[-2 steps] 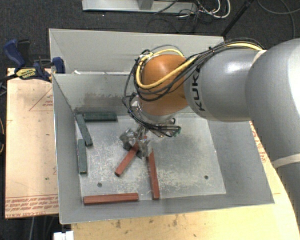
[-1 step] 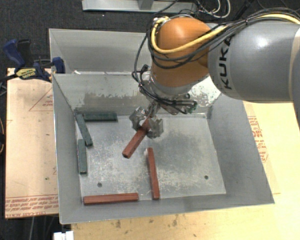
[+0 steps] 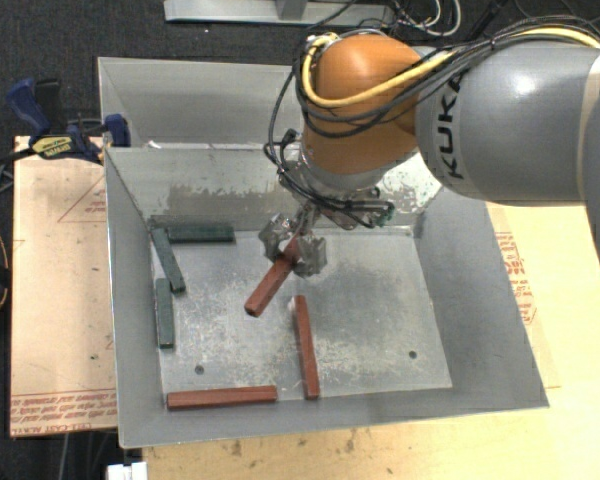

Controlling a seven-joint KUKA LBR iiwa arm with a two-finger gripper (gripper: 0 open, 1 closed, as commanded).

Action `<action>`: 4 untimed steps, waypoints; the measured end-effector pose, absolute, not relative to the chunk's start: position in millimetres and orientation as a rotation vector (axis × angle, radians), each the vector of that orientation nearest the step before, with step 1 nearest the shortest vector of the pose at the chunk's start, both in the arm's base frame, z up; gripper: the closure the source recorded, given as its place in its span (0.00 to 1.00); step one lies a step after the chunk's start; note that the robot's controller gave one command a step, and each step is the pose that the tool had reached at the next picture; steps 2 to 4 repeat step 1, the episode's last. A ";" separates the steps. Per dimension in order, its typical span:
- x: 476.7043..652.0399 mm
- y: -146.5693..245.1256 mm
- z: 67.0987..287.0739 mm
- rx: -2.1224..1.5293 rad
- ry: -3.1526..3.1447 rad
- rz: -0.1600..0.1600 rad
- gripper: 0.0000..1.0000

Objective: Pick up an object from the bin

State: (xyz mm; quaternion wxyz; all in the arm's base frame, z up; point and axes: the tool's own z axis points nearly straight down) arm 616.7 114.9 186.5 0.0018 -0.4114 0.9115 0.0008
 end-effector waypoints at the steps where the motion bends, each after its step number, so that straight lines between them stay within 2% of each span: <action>1: 616.1 110.8 218.4 -1.301 2.861 0.004 1.00; 4: 616.1 110.8 218.4 -1.301 2.861 0.004 1.00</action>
Offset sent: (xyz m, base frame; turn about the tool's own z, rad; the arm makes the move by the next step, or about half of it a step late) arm 0.0243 -0.0303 0.1188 -0.4793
